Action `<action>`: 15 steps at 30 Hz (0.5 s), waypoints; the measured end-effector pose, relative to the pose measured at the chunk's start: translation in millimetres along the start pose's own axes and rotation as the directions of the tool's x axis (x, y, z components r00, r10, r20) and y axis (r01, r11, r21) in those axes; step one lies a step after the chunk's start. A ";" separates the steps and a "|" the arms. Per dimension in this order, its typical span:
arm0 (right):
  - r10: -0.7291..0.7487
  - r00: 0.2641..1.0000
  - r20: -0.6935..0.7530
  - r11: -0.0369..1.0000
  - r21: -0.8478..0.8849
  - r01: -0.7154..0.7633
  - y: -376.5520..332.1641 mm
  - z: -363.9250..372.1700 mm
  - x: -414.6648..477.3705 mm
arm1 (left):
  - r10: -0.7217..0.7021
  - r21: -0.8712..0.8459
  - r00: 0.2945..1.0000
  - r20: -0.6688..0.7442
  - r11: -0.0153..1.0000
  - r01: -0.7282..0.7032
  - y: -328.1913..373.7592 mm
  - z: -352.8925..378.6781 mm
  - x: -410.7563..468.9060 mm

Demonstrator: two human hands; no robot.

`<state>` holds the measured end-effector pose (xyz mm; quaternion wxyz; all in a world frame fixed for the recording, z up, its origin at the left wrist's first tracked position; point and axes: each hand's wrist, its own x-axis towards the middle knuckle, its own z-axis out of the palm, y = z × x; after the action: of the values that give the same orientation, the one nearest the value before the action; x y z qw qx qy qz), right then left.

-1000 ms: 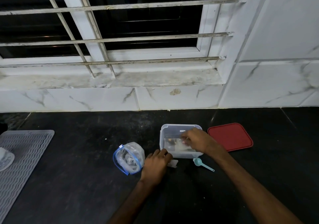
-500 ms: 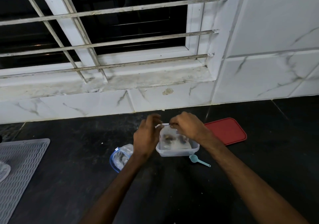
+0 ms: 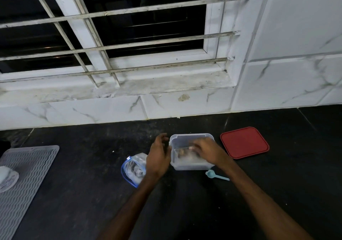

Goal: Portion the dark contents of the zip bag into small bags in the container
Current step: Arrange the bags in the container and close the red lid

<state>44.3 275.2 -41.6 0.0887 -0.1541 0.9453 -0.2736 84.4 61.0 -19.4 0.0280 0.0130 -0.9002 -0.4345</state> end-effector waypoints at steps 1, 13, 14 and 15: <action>0.000 0.984 -0.176 0.997 0.080 0.015 5.4 -6.8 -7.9 | 0.002 0.017 1.000 0.021 1.000 -0.003 2.1 1.9 1.1; 0.558 0.829 -0.031 0.746 -0.420 -0.518 100.4 9.6 -45.9 | 0.091 0.160 0.991 0.102 0.981 -0.107 20.5 27.8 7.9; 0.520 0.852 -0.060 0.736 -0.476 -0.482 97.3 6.6 -45.2 | 0.083 0.150 0.992 0.097 0.984 -0.097 17.2 26.4 8.2; 0.483 0.873 -0.070 0.721 -0.535 -0.441 98.0 4.2 -43.4 | 0.075 0.141 0.993 0.092 0.986 -0.087 13.0 24.8 8.1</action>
<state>62.3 366.5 -94.9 0.1427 0.0579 0.9874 0.0373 74.8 88.0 -24.3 0.0057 -0.0404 -0.9294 -0.3667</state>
